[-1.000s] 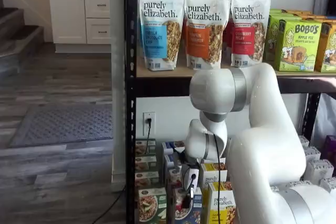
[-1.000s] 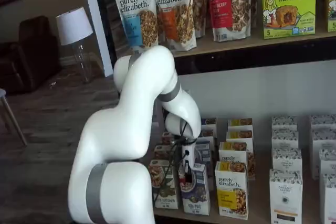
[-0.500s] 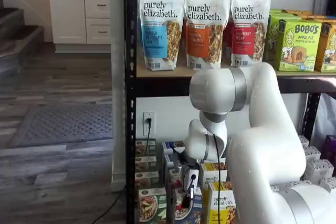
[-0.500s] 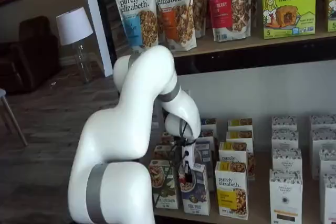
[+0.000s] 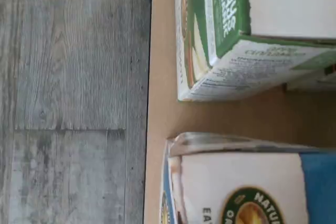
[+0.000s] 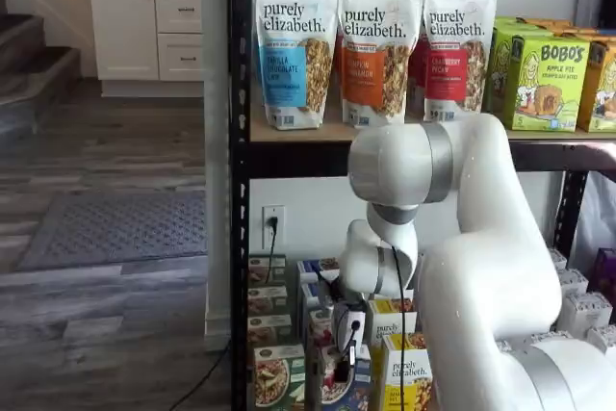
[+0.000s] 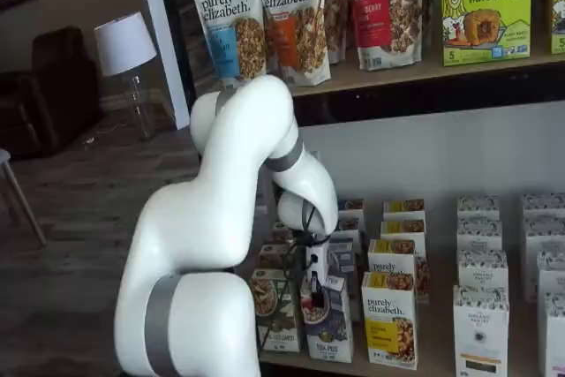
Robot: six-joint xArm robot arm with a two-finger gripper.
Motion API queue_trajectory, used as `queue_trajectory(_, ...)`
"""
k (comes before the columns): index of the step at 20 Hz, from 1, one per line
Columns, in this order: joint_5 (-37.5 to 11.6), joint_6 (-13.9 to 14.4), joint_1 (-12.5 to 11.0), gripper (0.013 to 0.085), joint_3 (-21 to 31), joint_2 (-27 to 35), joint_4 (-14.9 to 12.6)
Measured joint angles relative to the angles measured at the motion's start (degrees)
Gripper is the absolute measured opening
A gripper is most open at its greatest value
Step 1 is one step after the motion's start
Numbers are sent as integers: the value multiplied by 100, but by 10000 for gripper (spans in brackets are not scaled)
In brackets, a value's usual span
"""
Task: Pick up the blue and white box that is on the bottom shelf, the second box from the left
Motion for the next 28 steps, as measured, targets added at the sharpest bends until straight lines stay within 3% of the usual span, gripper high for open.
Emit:
queue_trajectory(7,-89,-27,48,410,350,-206,62)
queue_trajectory(11,-222,-214,88,410,783,-486,293)
queue_trajectory(16,-474,-554,136,410,1555,-1053,683)
queue_trajectory(19,-649,-586,220,410,2086,-1450,783)
queue_trajectory(24,-786,-739,483,410,3021,-2242,1197)
queue_trajectory(28,-781,-642,653,410,3639,-2859,1278)
